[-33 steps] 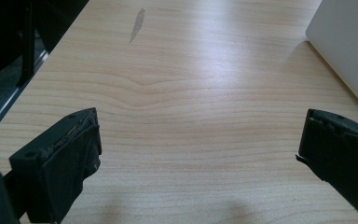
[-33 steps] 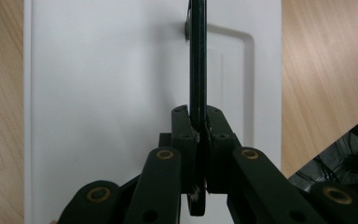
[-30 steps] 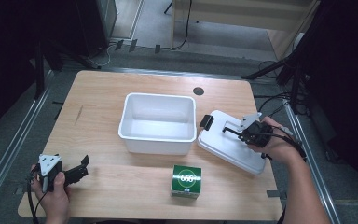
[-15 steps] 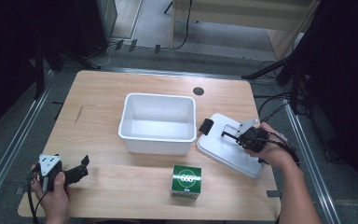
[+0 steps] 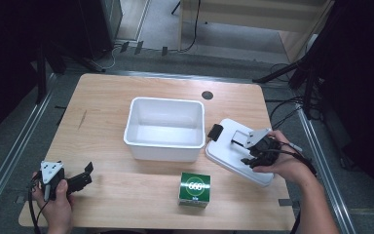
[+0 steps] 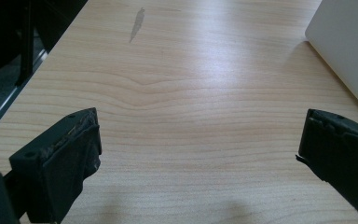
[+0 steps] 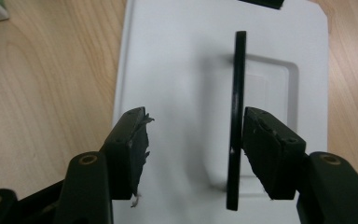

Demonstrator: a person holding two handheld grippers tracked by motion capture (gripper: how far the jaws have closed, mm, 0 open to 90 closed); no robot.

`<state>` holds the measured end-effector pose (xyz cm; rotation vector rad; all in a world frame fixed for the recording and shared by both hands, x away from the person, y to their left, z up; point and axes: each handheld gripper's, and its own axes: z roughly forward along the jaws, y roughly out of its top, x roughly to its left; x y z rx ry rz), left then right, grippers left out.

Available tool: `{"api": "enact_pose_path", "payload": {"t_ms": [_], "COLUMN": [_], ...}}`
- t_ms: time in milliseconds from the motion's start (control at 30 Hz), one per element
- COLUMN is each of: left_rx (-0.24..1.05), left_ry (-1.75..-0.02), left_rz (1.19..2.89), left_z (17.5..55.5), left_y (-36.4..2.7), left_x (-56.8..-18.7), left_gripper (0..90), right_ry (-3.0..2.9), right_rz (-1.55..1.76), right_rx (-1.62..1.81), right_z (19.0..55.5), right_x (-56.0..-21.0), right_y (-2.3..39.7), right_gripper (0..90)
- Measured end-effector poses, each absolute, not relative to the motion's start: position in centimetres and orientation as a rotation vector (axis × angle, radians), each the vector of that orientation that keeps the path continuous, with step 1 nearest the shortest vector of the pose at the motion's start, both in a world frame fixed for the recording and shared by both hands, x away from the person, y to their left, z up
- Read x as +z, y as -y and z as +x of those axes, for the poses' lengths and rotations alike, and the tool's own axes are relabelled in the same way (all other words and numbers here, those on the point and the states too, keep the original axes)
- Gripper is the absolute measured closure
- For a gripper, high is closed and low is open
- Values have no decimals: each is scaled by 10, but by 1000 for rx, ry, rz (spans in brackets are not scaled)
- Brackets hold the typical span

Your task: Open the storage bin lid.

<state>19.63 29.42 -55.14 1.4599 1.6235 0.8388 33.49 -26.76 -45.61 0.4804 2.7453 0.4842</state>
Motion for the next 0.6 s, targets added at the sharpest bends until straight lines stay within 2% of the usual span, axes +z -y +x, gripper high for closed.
{"api": "enact_pose_path", "payload": {"t_ms": [33, 267, 367, 433, 600], "left_rx": [839, 840, 839, 838, 834], "left_ry": [-1623, -1621, -1620, -1620, -1620], "left_rz": [1460, 1466, 1464, 1465, 1464], "left_z": [196, 196, 196, 196, 196], "left_y": [-294, -294, -294, -294, -294], "left_x": [-551, -551, -552, -551, -551], "left_gripper": [0, 0, 0, 0, 0], "right_ry": [-2745, -2795, -2824, -2848, -2861], "right_rz": [480, 493, 468, 442, 384], "right_rx": [484, 460, 460, 466, 461], "right_z": [335, 313, 305, 300, 292], "right_x": [-456, -445, -443, -443, -441], "right_y": [268, 253, 245, 239, 229], "right_gripper": [411, 155, 108, 29, 0]}}
